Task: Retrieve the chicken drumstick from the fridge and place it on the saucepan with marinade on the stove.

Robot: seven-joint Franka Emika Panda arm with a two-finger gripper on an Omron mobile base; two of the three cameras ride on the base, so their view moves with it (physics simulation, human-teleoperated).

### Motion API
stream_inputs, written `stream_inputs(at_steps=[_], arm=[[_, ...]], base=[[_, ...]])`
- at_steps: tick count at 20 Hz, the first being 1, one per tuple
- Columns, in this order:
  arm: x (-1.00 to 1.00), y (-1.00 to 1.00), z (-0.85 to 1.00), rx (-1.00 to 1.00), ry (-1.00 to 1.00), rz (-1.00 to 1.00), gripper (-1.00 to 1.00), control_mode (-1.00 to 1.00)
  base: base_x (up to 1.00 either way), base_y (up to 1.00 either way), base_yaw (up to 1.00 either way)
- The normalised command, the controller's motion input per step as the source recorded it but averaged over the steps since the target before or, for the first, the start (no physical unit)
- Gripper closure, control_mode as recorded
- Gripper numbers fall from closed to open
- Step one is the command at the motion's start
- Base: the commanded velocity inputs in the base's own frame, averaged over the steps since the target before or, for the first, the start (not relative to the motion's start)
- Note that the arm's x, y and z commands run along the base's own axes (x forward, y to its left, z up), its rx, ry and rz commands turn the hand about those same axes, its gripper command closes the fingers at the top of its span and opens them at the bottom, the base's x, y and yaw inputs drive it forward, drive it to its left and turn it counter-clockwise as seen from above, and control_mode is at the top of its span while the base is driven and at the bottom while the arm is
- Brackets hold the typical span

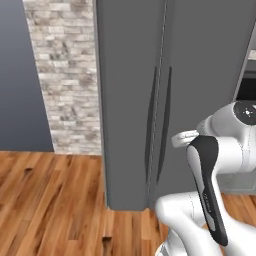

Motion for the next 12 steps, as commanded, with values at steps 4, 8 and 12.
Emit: stream_inputs(at_steps=[4,8,12], arm=[[0.0,0.0,0.0,0.0,0.0,0.0,-1.0,1.0],[0.0,0.0,0.0,0.0,0.0,0.0,-1.0,1.0],[0.0,0.0,0.0,0.0,0.0,0.0,-1.0,1.0]], base=[[0.49,0.0,-0.08],[0.43,0.0,-0.08],[0.31,0.03,-0.12]])
